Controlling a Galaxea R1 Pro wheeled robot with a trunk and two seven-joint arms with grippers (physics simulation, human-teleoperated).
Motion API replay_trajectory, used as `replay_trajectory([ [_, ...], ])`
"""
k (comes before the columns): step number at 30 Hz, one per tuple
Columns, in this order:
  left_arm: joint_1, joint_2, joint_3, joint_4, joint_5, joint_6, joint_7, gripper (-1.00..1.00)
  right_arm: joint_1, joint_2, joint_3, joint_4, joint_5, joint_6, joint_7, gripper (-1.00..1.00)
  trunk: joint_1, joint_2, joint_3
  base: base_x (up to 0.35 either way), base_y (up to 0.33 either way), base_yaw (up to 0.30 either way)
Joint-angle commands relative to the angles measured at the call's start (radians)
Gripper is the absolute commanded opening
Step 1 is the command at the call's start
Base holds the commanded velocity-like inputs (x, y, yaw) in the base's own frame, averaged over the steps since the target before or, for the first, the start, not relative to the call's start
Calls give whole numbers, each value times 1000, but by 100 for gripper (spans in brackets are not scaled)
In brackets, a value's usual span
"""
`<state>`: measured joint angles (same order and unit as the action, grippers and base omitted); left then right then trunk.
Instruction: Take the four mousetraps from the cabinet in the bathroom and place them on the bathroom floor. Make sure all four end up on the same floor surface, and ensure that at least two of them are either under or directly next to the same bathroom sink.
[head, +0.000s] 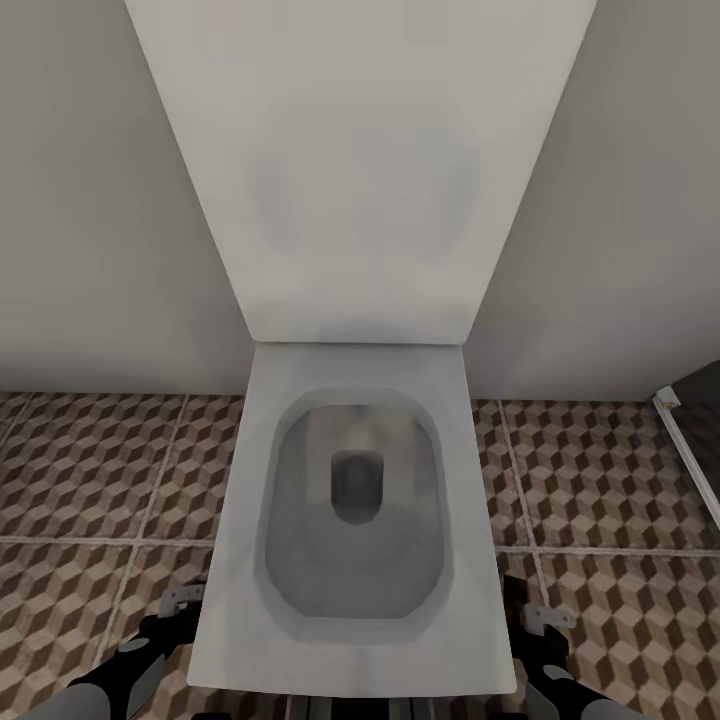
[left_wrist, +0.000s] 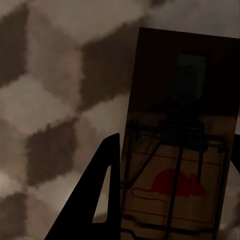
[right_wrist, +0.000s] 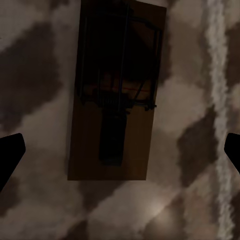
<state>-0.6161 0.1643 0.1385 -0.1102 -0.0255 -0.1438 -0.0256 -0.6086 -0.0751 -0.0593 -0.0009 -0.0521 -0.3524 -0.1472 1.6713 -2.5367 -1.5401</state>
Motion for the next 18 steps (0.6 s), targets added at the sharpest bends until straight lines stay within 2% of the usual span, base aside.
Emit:
replay_trajectory([
  [1, -1, 0, 6, 1, -5, -3, 3, -100, 0, 0, -5, 1, -5, -5, 3, 100, 0, 0, 0, 0, 0, 0],
  [2, -1, 0, 6, 1, -5, -3, 3, 100, 0, 0, -5, 1, -5, -5, 3, 100, 0, 0, 0, 0, 0, 0],
  [18, -1, 0, 6, 1, -5, -5, 3, 100, 0, 0, -5, 1, -5, -5, 3, 100, 0, 0, 0, 0, 0, 0],
])
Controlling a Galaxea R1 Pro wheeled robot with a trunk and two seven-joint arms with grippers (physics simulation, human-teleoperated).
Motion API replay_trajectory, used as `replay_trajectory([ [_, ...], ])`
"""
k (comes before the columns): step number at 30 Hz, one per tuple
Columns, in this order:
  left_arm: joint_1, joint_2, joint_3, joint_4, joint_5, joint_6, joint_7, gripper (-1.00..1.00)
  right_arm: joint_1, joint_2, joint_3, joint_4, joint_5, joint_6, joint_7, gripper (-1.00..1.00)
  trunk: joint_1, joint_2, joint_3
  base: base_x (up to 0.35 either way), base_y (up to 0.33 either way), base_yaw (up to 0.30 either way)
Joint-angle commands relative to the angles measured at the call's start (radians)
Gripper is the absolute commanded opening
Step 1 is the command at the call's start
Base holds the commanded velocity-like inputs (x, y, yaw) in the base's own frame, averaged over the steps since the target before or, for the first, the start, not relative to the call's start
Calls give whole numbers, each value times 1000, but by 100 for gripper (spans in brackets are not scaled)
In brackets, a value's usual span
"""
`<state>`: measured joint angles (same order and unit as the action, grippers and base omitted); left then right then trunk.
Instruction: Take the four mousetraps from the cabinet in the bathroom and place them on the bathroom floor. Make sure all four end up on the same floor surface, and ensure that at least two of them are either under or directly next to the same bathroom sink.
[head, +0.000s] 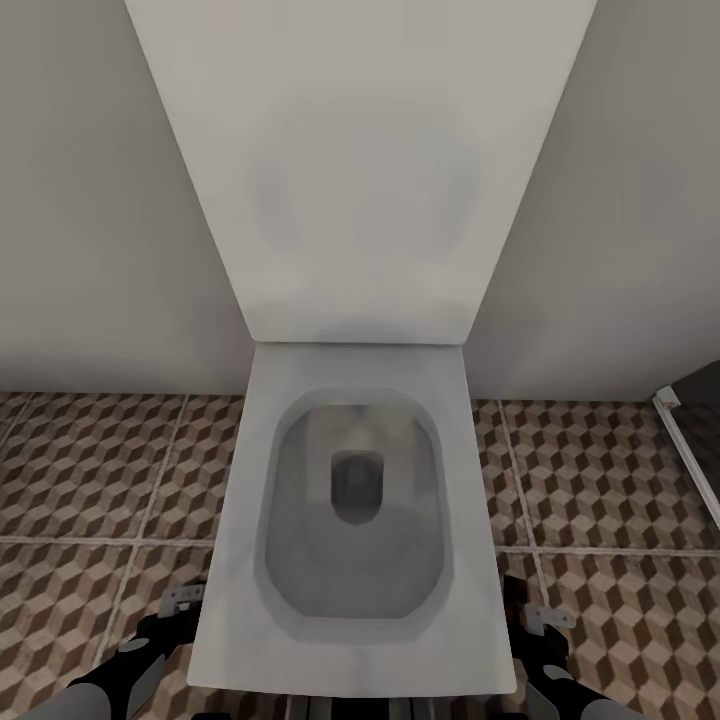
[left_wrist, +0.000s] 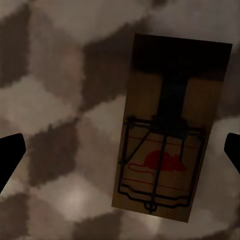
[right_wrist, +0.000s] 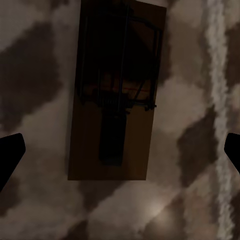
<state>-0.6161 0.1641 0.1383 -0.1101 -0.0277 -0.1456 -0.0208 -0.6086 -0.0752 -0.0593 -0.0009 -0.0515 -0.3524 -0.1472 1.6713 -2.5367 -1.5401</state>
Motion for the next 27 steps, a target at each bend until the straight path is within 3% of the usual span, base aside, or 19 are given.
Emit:
replay_trajectory([
  [1, -1, 0, 6, 1, -3, -4, -2, 100, 0, 0, -5, 1, -5, -5, 3, 100, 0, 0, 0, 0, 0, 0],
  [27, -1, -3, 1, -2, -9, -16, 2, 100, 0, -2, -5, 1, -5, -5, 3, 100, 0, 0, 0, 0, 0, 0],
])
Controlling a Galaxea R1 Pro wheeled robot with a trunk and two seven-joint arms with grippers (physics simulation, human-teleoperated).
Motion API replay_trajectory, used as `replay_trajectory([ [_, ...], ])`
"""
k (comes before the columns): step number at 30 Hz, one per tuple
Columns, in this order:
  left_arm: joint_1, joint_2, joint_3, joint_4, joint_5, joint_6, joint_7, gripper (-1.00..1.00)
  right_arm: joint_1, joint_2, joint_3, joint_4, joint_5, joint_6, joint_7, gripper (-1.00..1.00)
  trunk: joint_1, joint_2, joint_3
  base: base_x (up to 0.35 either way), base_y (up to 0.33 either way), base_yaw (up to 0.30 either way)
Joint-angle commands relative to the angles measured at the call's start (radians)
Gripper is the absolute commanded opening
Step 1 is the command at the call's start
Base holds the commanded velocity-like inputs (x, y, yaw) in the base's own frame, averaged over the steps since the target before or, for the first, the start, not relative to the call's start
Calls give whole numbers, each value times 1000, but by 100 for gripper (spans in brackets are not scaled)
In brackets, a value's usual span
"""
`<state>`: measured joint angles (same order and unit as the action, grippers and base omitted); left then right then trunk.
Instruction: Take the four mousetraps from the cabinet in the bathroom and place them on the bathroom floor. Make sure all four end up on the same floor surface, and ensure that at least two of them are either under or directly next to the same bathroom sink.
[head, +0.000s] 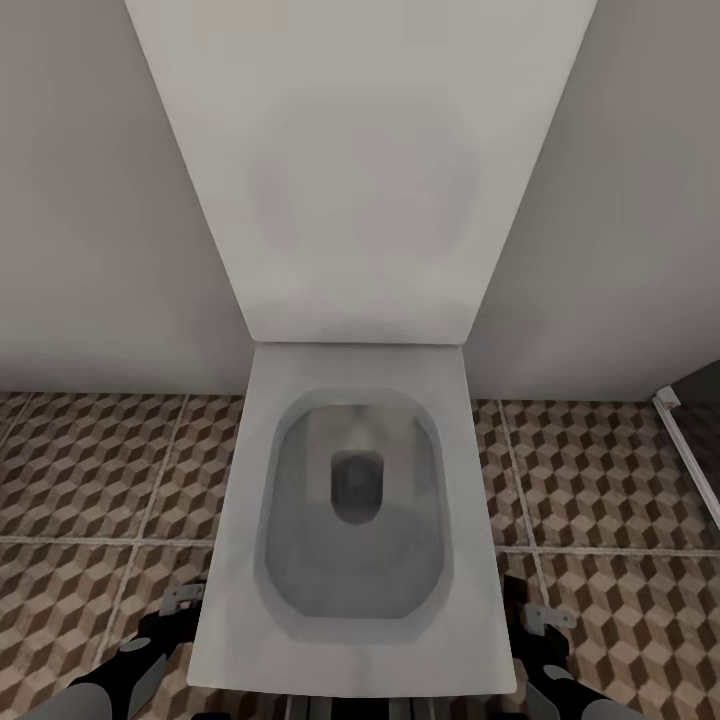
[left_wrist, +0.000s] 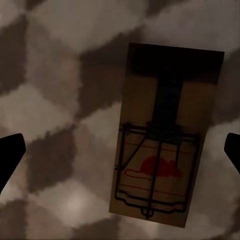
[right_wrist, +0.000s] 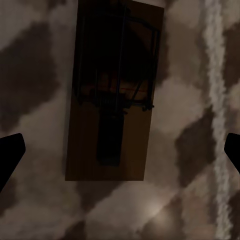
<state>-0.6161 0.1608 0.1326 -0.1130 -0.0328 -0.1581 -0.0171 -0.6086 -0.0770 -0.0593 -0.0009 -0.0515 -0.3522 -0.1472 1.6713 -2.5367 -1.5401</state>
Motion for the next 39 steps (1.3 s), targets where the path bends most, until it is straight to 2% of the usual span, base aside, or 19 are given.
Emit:
replay_trajectory([
  [1, -1, -1, 6, 1, -4, -8, 0, 100, 0, 1, -5, 1, -5, -5, 3, 100, 0, 0, -1, 0, 0, 0],
  [12, -1, -2, 5, 1, -1, -9, 4, 100, 0, 3, -5, 1, -5, -5, 3, 100, 0, 0, -1, -53, 0, 0],
  [39, -1, -1, 7, 2, 2, -6, -6, 100, 0, 2, -5, 1, -4, -5, 3, 100, 0, 0, -1, -327, 0, 0],
])
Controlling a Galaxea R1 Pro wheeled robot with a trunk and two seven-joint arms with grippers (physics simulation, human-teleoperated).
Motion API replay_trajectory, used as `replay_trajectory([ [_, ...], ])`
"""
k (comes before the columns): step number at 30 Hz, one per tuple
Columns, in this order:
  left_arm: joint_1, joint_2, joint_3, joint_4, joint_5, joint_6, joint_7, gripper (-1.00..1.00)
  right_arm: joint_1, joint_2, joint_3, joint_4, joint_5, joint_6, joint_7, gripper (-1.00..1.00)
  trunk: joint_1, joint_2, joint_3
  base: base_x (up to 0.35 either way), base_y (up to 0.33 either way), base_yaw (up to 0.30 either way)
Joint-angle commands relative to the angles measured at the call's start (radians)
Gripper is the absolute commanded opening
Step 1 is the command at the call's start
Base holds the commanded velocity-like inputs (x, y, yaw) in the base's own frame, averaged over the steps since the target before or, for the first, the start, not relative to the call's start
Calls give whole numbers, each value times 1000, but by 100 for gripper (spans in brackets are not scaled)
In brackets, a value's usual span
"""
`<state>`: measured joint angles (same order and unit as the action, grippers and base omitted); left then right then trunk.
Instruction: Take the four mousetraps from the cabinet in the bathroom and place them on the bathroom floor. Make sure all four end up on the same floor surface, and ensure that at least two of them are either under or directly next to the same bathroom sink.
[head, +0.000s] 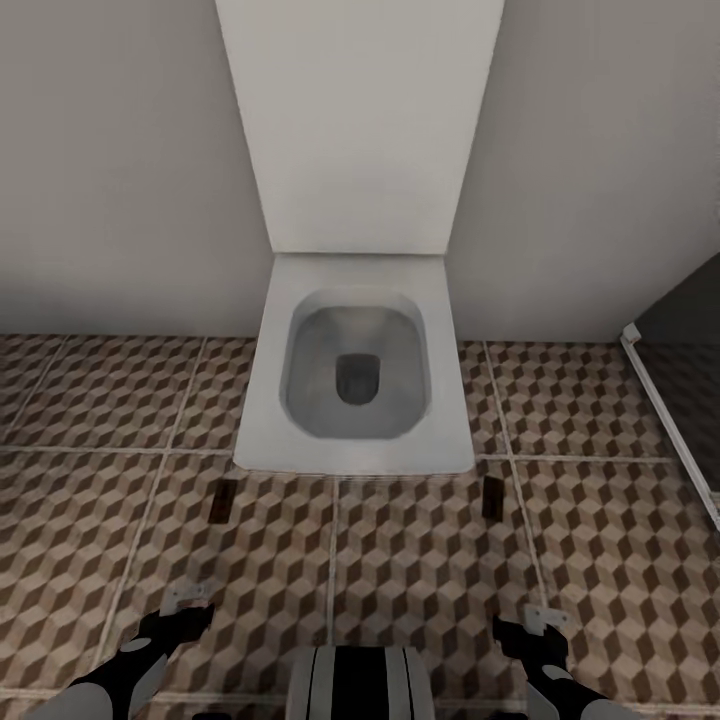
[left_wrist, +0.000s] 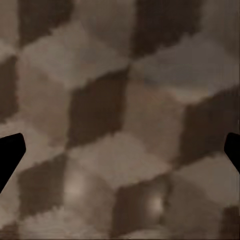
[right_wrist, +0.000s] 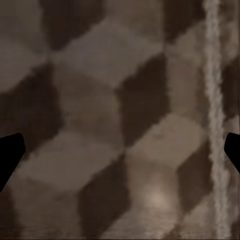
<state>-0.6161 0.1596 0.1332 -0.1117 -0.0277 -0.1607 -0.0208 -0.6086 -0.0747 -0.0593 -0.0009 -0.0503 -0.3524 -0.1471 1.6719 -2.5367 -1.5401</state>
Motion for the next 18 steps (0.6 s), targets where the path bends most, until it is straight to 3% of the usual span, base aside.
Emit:
replay_trajectory([
  [1, -1, 0, 6, 1, -3, -3, -2, 100, 0, 0, -5, 1, -5, -5, 3, 100, -1, 0, 0, -344, 0, 0],
  [18, -1, -1, 6, 1, -3, -3, -1, 100, 0, 0, -5, 1, 1, -5, 3, 100, -1, 0, 0, -344, 0, 0],
])
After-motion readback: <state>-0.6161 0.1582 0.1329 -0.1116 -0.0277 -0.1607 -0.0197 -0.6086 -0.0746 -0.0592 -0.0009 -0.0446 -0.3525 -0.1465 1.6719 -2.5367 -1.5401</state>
